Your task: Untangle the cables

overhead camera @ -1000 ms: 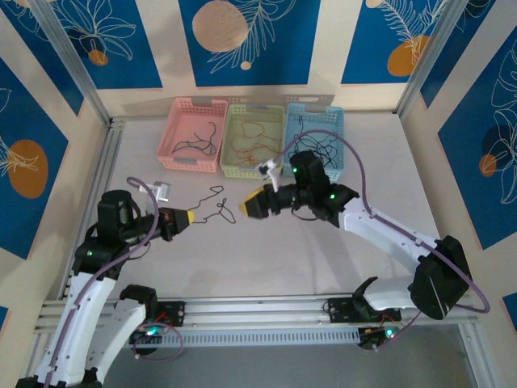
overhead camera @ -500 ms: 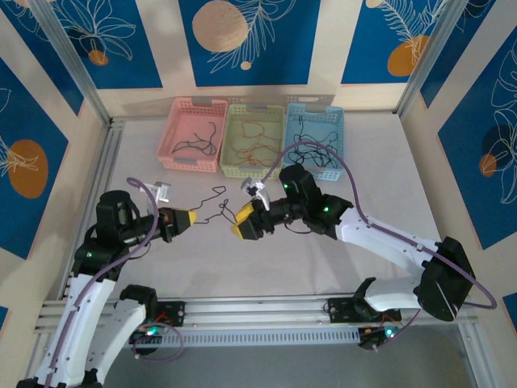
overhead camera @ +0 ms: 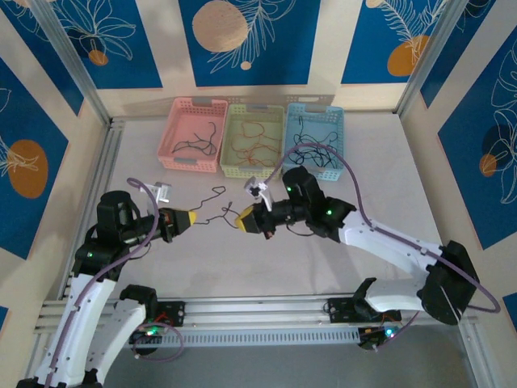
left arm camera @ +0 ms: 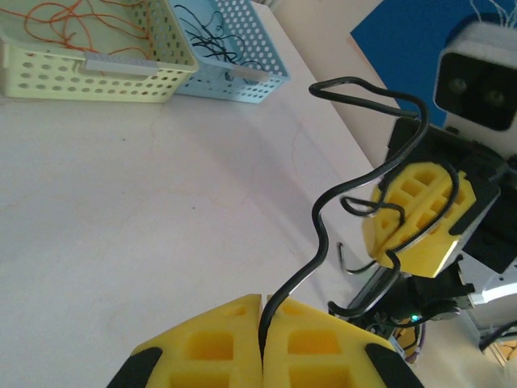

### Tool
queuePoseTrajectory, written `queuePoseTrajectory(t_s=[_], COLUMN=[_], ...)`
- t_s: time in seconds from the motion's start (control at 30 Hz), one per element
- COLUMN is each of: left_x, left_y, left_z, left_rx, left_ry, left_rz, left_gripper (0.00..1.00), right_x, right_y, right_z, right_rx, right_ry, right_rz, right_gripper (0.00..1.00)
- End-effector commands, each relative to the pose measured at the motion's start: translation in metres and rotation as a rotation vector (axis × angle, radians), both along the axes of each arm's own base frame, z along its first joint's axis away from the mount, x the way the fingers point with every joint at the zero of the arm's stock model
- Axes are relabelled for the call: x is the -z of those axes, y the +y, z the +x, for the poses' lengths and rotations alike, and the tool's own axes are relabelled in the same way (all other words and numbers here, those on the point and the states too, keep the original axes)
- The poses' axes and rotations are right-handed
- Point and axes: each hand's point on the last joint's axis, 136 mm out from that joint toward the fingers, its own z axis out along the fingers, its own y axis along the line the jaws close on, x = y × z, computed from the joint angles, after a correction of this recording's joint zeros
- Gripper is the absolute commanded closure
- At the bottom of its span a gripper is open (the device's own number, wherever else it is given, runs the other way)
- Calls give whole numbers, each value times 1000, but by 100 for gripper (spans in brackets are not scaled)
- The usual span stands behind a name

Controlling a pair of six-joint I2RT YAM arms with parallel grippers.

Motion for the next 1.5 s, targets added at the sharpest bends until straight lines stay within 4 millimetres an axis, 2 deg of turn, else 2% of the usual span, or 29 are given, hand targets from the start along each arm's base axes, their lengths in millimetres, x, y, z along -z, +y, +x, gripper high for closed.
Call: queuePoseTrajectory(t_s=[0.0, 0.07, 0.17, 0.27, 0.37, 0.4, 0.43, 0.47, 0.5, 0.53, 0.6, 0.73, 0.83, 0.9, 0.97, 1.03, 1.23, 1.47], left_x=[-2, -2, -1, 0, 1, 1, 1, 1, 2, 2, 2, 3, 8, 10, 10, 11, 15, 17], left_y=[9, 10, 9, 9, 9, 9, 9, 10, 11, 12, 15, 20, 23, 23, 23, 23, 23, 22], left_z=[2, 2, 2, 2, 3, 3, 3, 4, 4, 4, 5, 6, 8, 8, 9, 9, 10, 11], left_rx=[-57, -61, -57, -55, -57, -57, -59, -62, -68, -79, -97, -124, -145, -145, -145, -144, -144, -140], left_ry=[-26, -32, -31, -25, -22, -23, -22, -24, -23, -23, -29, -40, -29, -22, -22, -20, -4, 7], left_rz=[42, 44, 42, 42, 42, 42, 42, 44, 49, 55, 66, 80, 95, 97, 98, 98, 103, 105], left_gripper=[100, 100, 100, 100, 100, 93, 70, 52, 41, 32, 23, 18, 16, 16, 16, 16, 16, 16], right_x=[21, 33, 41, 33, 19, 15, 9, 4, 2, -2, -7, -7, 3, 12, 24, 32, 62, 103], right_y=[-23, -32, -42, -43, -38, -36, -34, -34, -35, -40, -60, -132, -192, -221, -239, -248, -253, -252], right_z=[-7, -15, -21, -20, -11, -7, -3, 6, 15, 30, 66, 139, 180, 203, 224, 243, 292, 327], right_rx=[46, 56, 80, 90, 111, 118, 132, 166, 212, 277, 458, 822, 1074, 1176, 1231, 1262, 1290, 1318], right_ry=[46, 70, 76, 62, 46, 44, 38, 32, 25, 16, 3, 96, 197, 275, 338, 379, 480, 561], right_rz=[-33, -46, -45, -17, 10, 16, 23, 23, 15, 4, -32, -60, -72, -94, -121, -127, -150, -198], right_gripper=[100, 100, 100, 100, 100, 100, 100, 100, 100, 100, 100, 100, 100, 100, 100, 100, 100, 100])
